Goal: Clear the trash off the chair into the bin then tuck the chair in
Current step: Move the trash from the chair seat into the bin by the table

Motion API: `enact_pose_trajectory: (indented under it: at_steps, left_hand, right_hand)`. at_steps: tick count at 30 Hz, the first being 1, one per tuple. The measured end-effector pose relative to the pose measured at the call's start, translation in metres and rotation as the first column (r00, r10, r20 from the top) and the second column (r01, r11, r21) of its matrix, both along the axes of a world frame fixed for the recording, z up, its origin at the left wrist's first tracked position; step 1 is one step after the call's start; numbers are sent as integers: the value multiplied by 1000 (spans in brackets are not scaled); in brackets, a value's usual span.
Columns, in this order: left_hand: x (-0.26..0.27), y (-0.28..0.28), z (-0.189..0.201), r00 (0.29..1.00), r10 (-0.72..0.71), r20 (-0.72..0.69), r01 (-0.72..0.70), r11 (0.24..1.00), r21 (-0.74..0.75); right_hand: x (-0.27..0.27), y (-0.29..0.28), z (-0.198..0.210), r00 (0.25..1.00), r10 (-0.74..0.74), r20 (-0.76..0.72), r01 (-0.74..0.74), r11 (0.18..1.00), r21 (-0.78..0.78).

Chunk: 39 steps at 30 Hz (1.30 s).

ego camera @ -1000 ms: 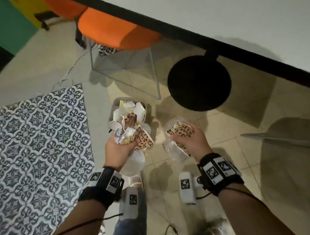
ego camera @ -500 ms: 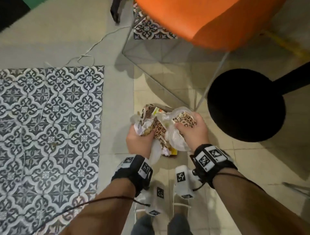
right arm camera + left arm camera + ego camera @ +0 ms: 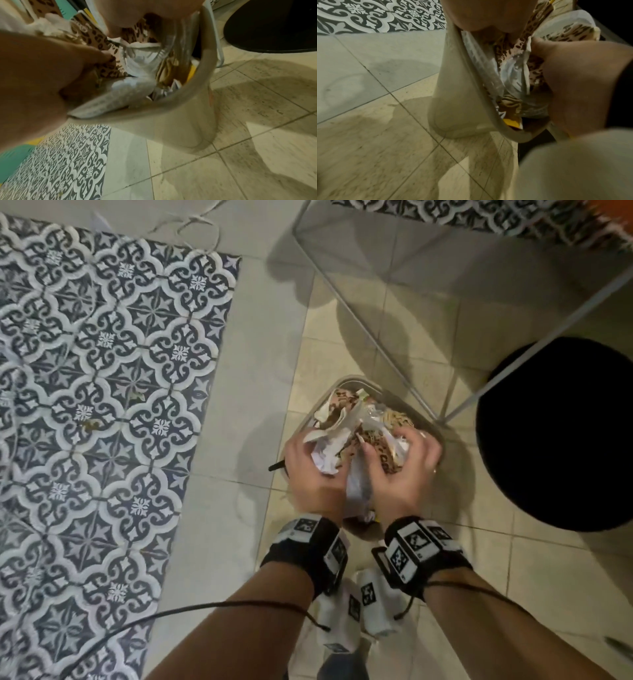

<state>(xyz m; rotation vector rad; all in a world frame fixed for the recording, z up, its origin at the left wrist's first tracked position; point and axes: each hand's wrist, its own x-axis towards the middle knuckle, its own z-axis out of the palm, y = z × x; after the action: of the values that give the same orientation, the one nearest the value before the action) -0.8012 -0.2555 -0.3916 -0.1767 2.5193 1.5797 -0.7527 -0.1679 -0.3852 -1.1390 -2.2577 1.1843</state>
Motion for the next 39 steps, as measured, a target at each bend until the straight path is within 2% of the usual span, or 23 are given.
enact_pose_trajectory:
  at_steps: [4,8,13,17,20,24,27,31,35,37,39]
  left_hand:
    - [-1,9,1,1000,19,-16,-19,1000,-14]
    - [1,5,0,993,-118,-3,117,985,-127]
    - [0,-6,0,949,-315,11,305,909,-282]
    - [-2,-5,-1,916,-398,55,387,836,-390]
    - [-7,-4,3,908,-400,123,412,808,-422]
    - [-15,-5,10,874,-455,171,478,741,-472]
    - [-20,-7,13,850,-489,196,516,700,-493]
    - [-21,-11,18,834,-514,201,540,687,-486]
    - [-23,-18,23,824,-541,166,550,696,-461]
    - [-23,-18,24,807,-573,145,562,670,-484]
    - [-22,-17,22,765,-624,160,601,604,-523]
  right_hand:
    - [3,-1,-7,999,35,5,-36,999,28]
    - [14,1,-6,993,116,2,-116,993,36]
    - [19,3,-3,978,198,73,-204,974,99]
    - [18,4,-3,970,198,141,-215,969,120]
    - [19,5,2,970,204,136,-219,970,108]
    - [19,11,9,982,143,121,-140,990,-35]
    - [17,14,13,984,147,97,-146,989,-8]
    - [16,17,13,980,155,128,-154,988,-12]
    - [17,21,11,994,101,33,-102,994,39]
    - [15,23,6,986,164,36,-166,983,80]
    - [13,22,0,962,246,115,-258,961,101]
